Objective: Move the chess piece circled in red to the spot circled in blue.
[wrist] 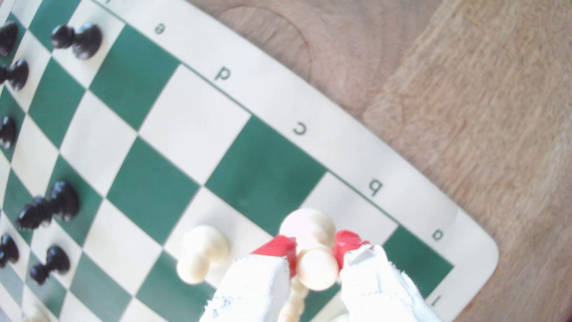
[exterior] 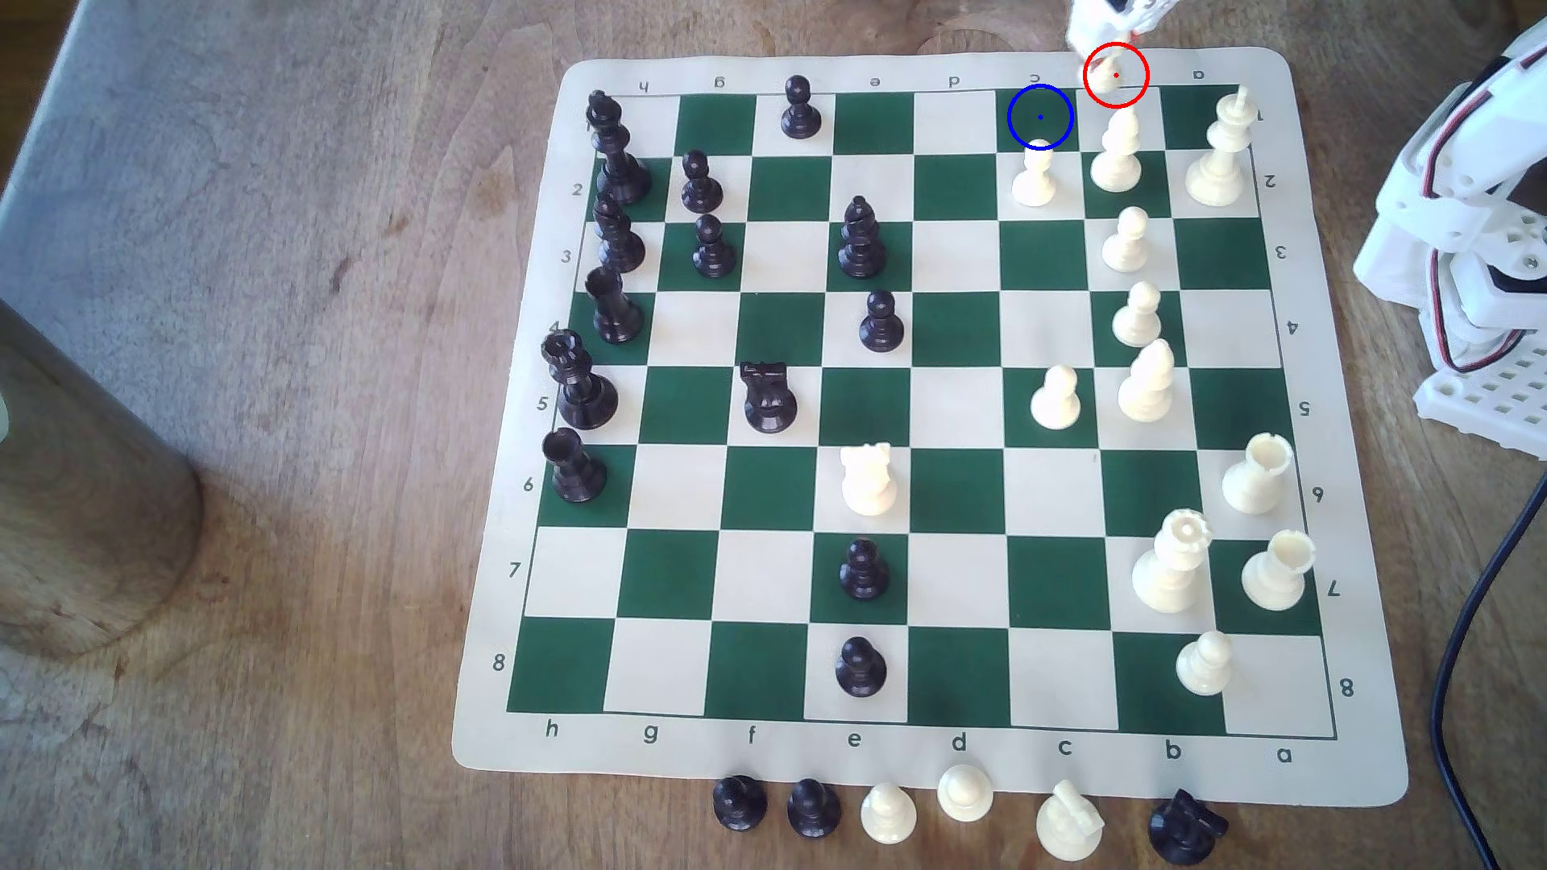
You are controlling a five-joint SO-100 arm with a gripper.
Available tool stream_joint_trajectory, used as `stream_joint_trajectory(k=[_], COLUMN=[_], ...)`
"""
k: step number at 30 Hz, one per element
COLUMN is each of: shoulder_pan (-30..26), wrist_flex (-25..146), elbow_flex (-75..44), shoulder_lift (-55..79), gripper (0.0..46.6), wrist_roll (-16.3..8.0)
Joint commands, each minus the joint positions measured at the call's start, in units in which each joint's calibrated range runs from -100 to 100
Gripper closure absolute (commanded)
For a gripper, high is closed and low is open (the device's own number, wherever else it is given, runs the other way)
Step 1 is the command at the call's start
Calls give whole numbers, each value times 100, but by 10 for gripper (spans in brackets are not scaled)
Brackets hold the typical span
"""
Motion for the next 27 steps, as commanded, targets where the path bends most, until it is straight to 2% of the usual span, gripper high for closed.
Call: stream_joint_trajectory(k=[1, 14, 27], shoulder_pan=[-237, -409, -362], wrist_flex=[-160, -676, -1142], elbow_flex=[-507, -517, -526], shoulder_lift=[-315, 50, 754], gripper=[464, 464, 464], wrist_roll=[-83, -98, 29])
